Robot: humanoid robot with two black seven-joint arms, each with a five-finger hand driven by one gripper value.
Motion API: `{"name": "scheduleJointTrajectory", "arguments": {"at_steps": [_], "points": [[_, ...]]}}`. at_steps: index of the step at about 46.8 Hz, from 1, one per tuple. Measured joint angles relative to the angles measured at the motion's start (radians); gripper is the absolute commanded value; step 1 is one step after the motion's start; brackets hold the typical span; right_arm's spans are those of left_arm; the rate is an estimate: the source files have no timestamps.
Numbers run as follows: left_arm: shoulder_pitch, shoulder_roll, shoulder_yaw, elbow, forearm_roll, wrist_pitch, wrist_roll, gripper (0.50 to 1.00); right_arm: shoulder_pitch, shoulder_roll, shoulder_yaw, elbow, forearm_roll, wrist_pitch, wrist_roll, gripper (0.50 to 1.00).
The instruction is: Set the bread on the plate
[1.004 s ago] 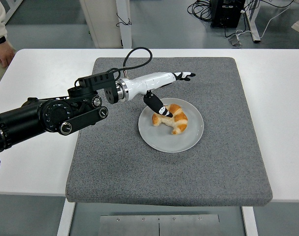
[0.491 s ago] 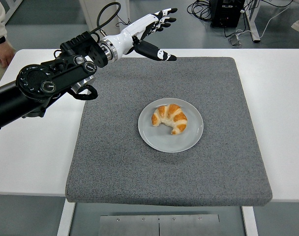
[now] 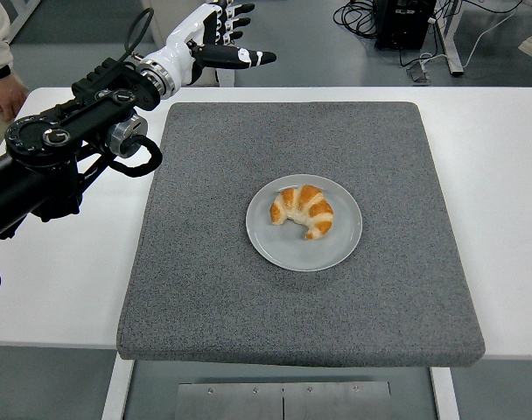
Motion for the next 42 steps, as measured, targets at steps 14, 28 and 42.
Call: {"name": "scheduleJointTrajectory", "arguments": {"at_steps": [14,28,42], "points": [[0.072,-0.003,-0.096,0.108,-0.094,-0.115,-0.026,0.977,0.001,0.0,0.002,0.008,0.0,0.004,0.0,1.0],[0.098,-0.042,-0.207,0.305,-0.117,-0.279,-0.042,0.98,-0.002,0.0,0.0,0.009,0.0,0.003,0.0,1.0],[0.125,-0.087,-0.203,0.401,-0.178,-0.333,-0.069,0.98,0.0,0.0,0.002,0.018,0.0,0.011,0.0,1.0]]}}
